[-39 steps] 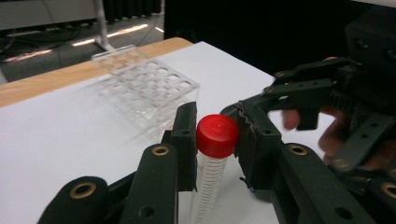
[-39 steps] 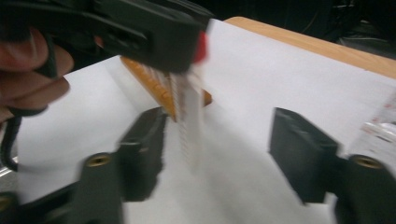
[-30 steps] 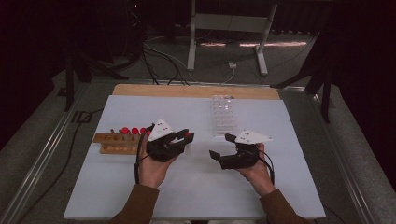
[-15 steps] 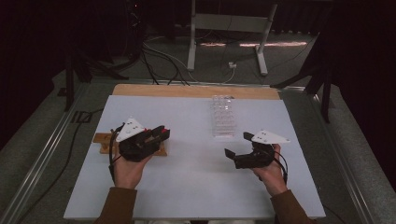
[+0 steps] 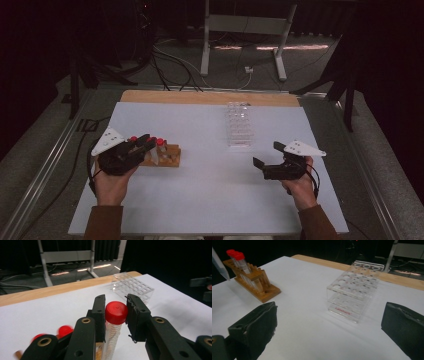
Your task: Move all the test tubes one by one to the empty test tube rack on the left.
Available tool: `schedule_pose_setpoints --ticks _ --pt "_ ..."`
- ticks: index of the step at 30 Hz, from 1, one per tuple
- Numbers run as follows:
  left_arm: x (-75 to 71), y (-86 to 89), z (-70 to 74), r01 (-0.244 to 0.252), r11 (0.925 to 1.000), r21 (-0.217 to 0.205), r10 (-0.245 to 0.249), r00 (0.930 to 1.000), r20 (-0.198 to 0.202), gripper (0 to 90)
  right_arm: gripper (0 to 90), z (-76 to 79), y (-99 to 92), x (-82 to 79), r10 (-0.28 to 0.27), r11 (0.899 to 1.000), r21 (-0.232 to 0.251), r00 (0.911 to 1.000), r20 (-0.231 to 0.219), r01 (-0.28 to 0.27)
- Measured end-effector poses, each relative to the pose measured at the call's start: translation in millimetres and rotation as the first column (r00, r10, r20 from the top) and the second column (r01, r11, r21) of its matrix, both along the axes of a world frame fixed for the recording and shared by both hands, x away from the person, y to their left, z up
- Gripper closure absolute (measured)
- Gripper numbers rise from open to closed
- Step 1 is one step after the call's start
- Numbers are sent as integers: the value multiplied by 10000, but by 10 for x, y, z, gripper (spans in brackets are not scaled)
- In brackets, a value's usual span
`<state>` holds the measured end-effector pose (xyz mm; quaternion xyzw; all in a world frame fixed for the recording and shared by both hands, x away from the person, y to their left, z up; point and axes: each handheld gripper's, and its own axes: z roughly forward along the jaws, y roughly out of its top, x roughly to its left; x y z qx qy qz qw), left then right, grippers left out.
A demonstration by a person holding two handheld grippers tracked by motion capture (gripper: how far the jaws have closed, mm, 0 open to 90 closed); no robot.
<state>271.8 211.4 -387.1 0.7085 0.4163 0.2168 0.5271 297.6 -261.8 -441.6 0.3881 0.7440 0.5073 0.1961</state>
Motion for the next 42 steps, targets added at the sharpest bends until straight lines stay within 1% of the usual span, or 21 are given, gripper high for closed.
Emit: schedule_pose_setpoints --ticks 3,6,9,12,15,17,19,20,22,25,27,28,29,31,33,35,37,40,42 --pt "-21 101 4 -240 9997 -28 240 9997 13 713 4 -4 -50 -6 -103 9999 14 9999 -26 103" --pt "-41 189 10 -480 9988 109 479 9988 47 713 4 -7 -93 -16 -225 9997 57 9997 51 225" --pt "-64 277 16 -725 9973 80 724 9973 93 713 4 -4 -127 -28 -310 9995 51 9995 50 310" --pt "-87 370 29 -985 9951 108 984 9950 145 713 4 -3 -159 -35 -374 9993 78 9993 58 374" --pt "-115 454 47 -1276 9917 140 1272 9914 295 713 5 -7 -178 -43 -421 9991 92 9991 67 420" --pt "-117 510 56 -1528 9881 157 1521 9876 391 713 4 -9 -182 -47 -444 9990 79 9990 66 444" --pt "-107 550 68 -1847 9825 251 1831 9814 572 713 4 -8 -183 -49 -442 9990 84 9990 78 441" --pt "-97 565 75 -1976 9801 194 1959 9783 680 713 4 -8 -182 -49 -440 9990 82 9990 91 439" --pt "-71 590 93 -2294 9731 209 2266 9696 919 713 4 -7 -181 -49 -443 9990 87 9990 108 442" --pt "-8 616 102 -2625 9648 146 2590 9587 1177 712 5 -13 -182 -47 -442 9990 107 9990 79 441" --pt "45 620 83 -2717 9624 1 2697 9555 1196 712 5 -18 -183 -48 -435 9990 120 9990 80 434" --pt "72 615 68 -2761 9611 45 2738 9548 1159 712 5 -18 -185 -49 -437 9990 122 9990 77 436" --pt "99 605 47 -2865 9579 154 2830 9524 1137 712 5 -18 -187 -49 -433 9990 137 9990 84 432" --pt "156 594 -8 -2920 9561 251 2881 9522 1017 712 4 -14 -194 -52 -446 9989 163 9990 95 444" --pt "209 582 -76 -3037 9515 488 2990 9505 849 712 5 -12 -201 -55 -448 9989 162 9989 114 446" --pt "250 579 -157 -3035 9513 535 3001 9518 635 712 5 -11 -203 -58 -444 9989 172 9990 105 442" --pt "274 582 -249 -3105 9492 512 3086 9503 415 711 5 -12 -202 -61 -440 9989 181 9990 102 438" --pt "292 589 -386 -3201 9455 600 3201 9473 97 711 5 -14 -200 -64 -418 9989 195 9991 110 416" --pt "297 603 -468 -3204 9450 663 3218 9467 -116 711 5 -14 -199 -66 -398 9990 182 9991 133 396"
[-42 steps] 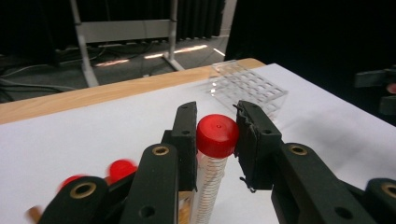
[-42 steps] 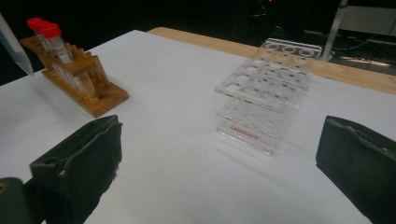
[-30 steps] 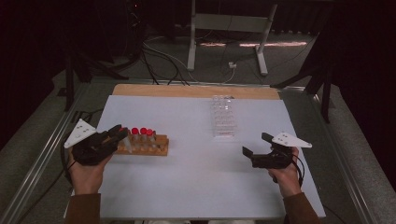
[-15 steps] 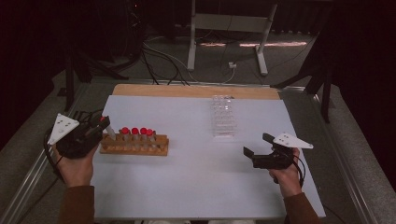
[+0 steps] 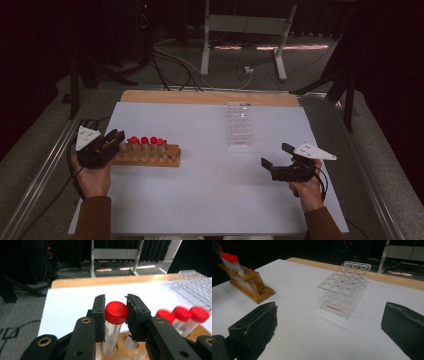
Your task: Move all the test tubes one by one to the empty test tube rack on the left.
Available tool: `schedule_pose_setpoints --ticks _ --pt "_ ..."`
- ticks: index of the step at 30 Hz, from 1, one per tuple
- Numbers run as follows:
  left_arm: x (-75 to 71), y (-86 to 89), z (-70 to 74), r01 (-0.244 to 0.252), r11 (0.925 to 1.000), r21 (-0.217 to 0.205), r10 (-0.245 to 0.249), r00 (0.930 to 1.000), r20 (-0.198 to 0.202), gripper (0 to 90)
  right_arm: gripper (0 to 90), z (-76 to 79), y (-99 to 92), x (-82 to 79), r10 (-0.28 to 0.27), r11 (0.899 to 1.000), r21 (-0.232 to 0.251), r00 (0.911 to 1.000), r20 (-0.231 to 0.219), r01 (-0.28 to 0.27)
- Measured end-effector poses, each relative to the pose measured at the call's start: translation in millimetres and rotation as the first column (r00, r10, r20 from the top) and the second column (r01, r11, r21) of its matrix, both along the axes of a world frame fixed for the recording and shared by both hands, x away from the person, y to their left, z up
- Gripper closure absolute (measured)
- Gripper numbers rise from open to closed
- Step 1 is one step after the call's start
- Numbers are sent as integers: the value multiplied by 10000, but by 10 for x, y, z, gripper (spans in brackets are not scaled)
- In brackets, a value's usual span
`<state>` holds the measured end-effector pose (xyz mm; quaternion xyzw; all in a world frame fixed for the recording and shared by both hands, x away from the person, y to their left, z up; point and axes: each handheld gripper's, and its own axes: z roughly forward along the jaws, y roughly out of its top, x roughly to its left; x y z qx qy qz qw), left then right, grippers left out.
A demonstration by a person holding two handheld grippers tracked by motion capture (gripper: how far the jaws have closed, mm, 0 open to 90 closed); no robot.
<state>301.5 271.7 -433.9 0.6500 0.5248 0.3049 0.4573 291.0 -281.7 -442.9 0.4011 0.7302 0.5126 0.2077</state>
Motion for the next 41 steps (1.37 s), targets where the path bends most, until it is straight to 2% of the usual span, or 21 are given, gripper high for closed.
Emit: schedule_pose_setpoints --ticks 5,12,18,22,25,27,28,29,33,37,41 --pt "10 20 -111 -54 9999 -127 51 9997 -220 711 5 -3 4 -3 16 10000 17 10000 16 -16" --pt "16 11 -127 134 9998 -170 -139 9995 -301 687 5 -11 18 -12 26 10000 -83 10000 29 -25" --pt "-89 25 -79 -18 9962 -871 43 9996 291 365 5 -14 10 -57 -37 9999 -107 9999 167 39" --pt "-203 -12 -44 94 9944 -1054 -20 9975 703 164 5 -28 -10 -112 -117 9999 -79 9994 331 120" --pt "-290 -72 -38 369 9936 -1068 -260 9944 1022 141 5 -53 -39 -159 -214 9998 42 9988 432 212" --pt "-339 -123 -45 466 9934 -1050 -344 9927 1156 77 4 -71 -65 -192 -313 9994 138 9981 527 306" --pt "-357 -146 -55 667 9921 -1059 -535 9910 1226 53 4 -78 -81 -208 -363 9991 218 9977 572 351" --pt "-375 -182 -64 625 9941 -889 -516 9914 1206 20 4 -84 -98 -223 -404 9988 285 9973 618 387" --pt "-442 -254 -108 754 9939 -802 -633 9875 1440 5 4 -111 -175 -281 -643 9971 468 9942 864 604" --pt "-495 -266 -161 770 9928 -914 -644 9890 1334 5 4 -137 -237 -320 -789 9959 515 9913 1052 738" --pt "-526 -263 -150 696 9945 -779 -585 9888 1371 6 4 -138 -280 -330 -976 9941 584 9887 1140 914"
